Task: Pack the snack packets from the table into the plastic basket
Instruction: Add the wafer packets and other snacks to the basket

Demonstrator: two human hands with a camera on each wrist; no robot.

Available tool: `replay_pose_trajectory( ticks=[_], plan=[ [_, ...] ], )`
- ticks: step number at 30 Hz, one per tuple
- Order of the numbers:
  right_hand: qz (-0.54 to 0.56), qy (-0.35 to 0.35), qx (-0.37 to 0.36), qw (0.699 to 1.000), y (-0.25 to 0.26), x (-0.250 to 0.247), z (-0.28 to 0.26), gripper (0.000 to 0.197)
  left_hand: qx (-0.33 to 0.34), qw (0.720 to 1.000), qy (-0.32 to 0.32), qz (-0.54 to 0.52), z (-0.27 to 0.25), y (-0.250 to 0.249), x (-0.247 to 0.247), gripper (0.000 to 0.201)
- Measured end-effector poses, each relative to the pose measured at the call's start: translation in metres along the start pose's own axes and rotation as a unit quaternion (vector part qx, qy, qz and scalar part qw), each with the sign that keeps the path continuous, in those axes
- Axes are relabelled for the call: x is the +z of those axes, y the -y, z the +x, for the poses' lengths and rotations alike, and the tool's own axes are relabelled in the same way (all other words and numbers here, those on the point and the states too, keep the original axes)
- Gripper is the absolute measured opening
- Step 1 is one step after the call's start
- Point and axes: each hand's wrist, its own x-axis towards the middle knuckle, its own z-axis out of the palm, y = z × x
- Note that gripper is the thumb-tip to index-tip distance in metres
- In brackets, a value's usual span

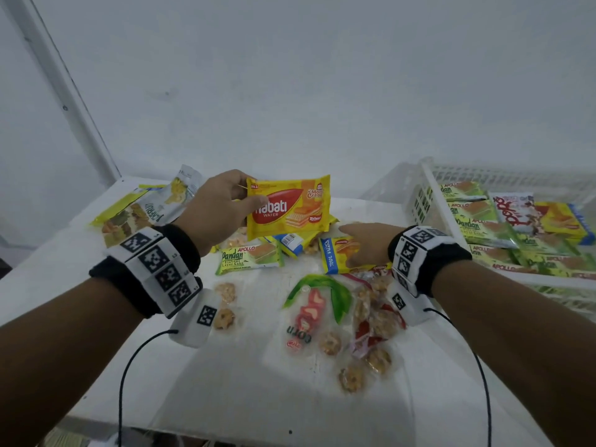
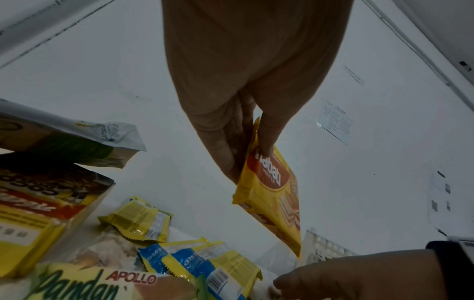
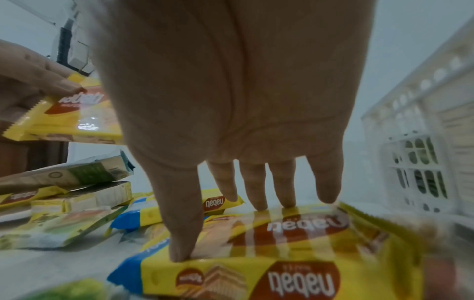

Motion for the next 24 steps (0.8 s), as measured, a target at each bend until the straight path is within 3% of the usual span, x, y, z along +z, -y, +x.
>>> replay_pose_trajectory(
  ticks=[3,7,12,15,18,24],
  plan=[
    [0.001,0.009,0.004,1.000,0.001,0.000,0.004,0.096,0.000,1.000,0.000,0.008,0.000,0.001,0.000,0.019],
    [-0.064,-0.029,-0.003,0.998,0.006,-0.004,0.003,0.093,-0.001,1.000,-0.007,0.015,0.000,0.003,-0.001,0.016],
    [0.008,-0.111,-0.024,0.994,0.008,-0.015,0.000,0.044,0.002,1.000,-0.015,0.002,0.003,0.001,-0.002,0.020],
    [0.064,-0.187,-0.032,0.980,0.009,-0.027,-0.009,0.031,0.005,1.000,-0.025,-0.018,0.006,-0.003,-0.004,0.022],
    [0.102,-0.262,-0.019,0.959,0.007,-0.040,-0.024,0.035,0.023,0.998,-0.033,-0.045,0.009,-0.008,-0.008,0.027],
    [0.218,-0.326,0.025,0.920,-0.015,-0.060,-0.060,0.038,0.058,0.994,-0.027,-0.089,0.010,-0.022,0.001,0.027]
  ],
)
